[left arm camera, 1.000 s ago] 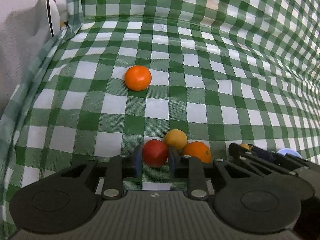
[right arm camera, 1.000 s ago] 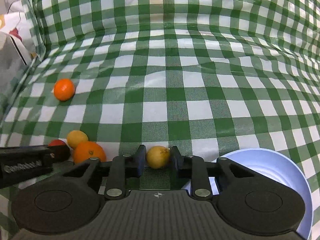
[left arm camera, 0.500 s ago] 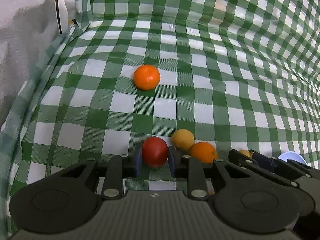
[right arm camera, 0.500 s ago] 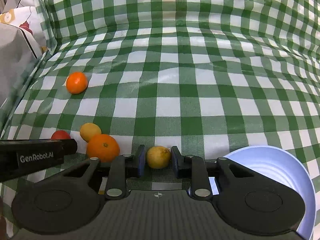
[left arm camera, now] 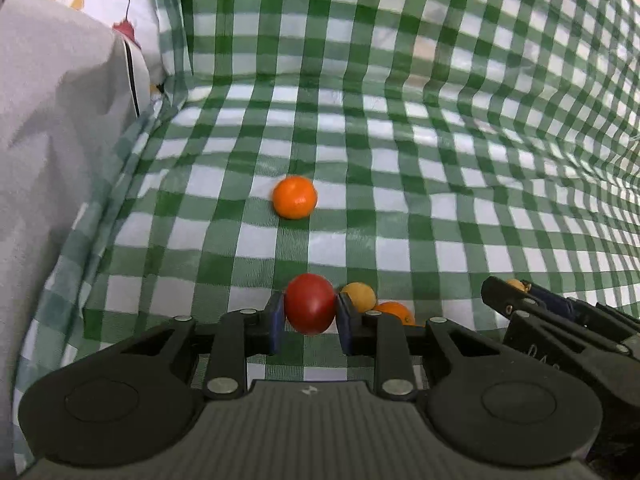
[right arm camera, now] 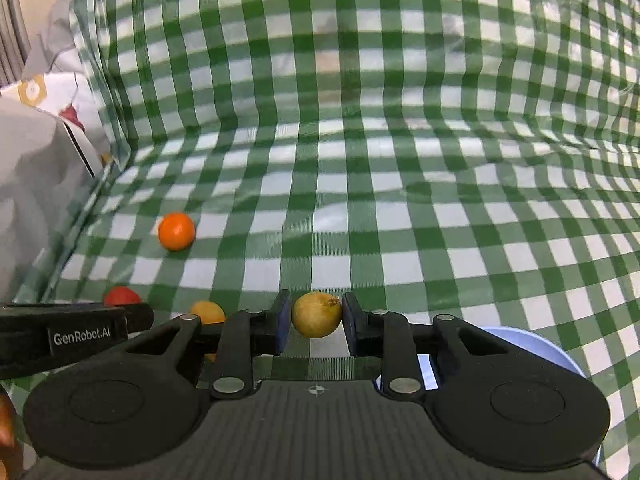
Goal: Organize fruits
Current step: 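Carry the tomato with the left tool while the right tool carries the yellow fruit toward the plate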
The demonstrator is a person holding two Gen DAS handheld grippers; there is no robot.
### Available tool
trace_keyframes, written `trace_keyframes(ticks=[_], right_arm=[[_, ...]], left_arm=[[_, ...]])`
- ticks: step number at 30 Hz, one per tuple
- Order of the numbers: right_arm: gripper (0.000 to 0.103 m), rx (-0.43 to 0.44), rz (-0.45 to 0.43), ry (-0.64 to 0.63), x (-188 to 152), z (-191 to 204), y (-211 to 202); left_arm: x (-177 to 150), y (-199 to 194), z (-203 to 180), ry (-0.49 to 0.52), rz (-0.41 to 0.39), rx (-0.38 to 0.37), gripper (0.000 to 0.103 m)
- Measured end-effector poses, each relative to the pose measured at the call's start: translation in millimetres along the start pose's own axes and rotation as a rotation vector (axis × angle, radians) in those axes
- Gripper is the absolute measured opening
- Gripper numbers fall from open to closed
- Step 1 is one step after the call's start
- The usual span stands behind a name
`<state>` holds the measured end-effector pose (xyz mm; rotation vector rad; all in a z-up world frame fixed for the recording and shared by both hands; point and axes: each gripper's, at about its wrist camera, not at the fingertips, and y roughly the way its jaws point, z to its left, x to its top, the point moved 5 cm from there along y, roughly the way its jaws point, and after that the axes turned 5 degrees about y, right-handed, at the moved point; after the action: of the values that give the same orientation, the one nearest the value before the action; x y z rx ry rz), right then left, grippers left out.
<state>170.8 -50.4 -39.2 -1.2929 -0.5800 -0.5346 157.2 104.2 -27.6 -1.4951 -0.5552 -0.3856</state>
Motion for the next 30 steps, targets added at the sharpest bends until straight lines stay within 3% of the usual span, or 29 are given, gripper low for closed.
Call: trace_keyframes(ticks=[11, 15, 21, 30], right_arm=[[0.028, 0.041, -0.152, 0.039, 33, -14, -79], [0.028, 0.015, -0.196, 0.019, 25, -31, -105], [0.028, -0.044, -0.125, 0.063, 3, -73, -86], [0.028, -0.110, -0.113, 0.064, -1, -109, -66]], left_arm=[[10, -32, -12, 0.047, -0.081, -0.005, 0.029], [8, -35, -27, 0.093, -0.097, -0.010, 0.030], [8, -38, -42, 0.126, -0.114, -0.024, 0.030], [8, -40, -65, 0.161, -0.122, -0.053, 0.030]])
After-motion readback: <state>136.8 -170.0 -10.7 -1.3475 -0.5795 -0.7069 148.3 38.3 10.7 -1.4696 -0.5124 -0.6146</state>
